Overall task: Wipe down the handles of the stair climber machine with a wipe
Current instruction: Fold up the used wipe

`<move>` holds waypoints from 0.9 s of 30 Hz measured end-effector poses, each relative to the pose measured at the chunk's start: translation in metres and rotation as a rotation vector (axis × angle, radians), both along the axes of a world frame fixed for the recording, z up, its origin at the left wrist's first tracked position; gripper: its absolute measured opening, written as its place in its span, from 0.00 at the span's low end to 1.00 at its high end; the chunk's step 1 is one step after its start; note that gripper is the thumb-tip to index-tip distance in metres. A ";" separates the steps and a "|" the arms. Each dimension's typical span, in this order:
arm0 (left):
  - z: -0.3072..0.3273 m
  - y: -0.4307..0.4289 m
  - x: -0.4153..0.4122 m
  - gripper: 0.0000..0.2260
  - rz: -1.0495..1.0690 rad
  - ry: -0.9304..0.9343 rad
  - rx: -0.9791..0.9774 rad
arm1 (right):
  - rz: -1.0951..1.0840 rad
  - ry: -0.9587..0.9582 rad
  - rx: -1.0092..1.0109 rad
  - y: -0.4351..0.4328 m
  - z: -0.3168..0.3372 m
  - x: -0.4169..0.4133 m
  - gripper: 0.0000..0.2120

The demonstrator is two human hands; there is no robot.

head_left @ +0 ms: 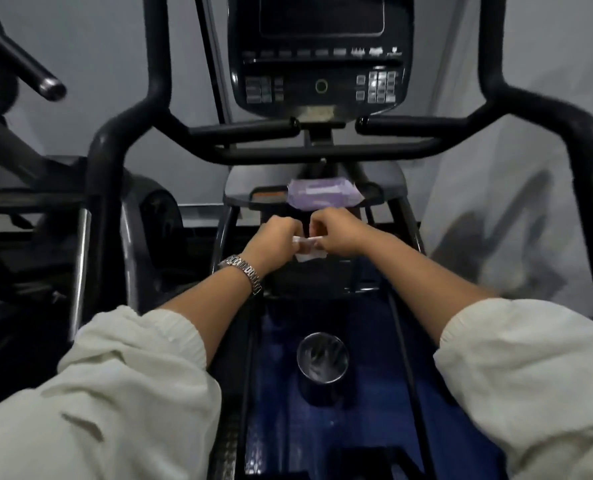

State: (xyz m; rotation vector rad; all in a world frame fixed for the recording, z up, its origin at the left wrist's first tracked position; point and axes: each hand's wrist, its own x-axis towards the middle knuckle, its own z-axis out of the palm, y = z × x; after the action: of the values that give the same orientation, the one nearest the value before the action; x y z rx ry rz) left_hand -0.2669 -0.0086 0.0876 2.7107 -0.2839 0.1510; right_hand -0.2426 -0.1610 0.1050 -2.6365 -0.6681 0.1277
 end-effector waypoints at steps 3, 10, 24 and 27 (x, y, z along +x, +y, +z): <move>-0.058 0.006 0.018 0.04 0.020 0.105 -0.007 | -0.029 0.089 -0.004 0.006 -0.057 0.019 0.06; -0.200 0.013 0.067 0.06 0.037 0.304 -0.093 | -0.073 0.224 -0.030 0.010 -0.207 0.068 0.12; -0.418 0.008 0.128 0.10 -0.080 0.378 0.138 | -0.092 0.328 -0.275 0.015 -0.432 0.121 0.06; -0.443 0.007 0.134 0.10 -0.110 0.371 0.210 | -0.093 0.356 -0.337 0.017 -0.462 0.125 0.08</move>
State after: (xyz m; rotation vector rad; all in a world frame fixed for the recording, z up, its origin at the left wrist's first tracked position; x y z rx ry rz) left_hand -0.1328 -0.0014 -0.3553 2.8471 -0.3523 -0.4318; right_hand -0.1176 -0.1444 -0.3574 -2.8449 -0.4304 0.7192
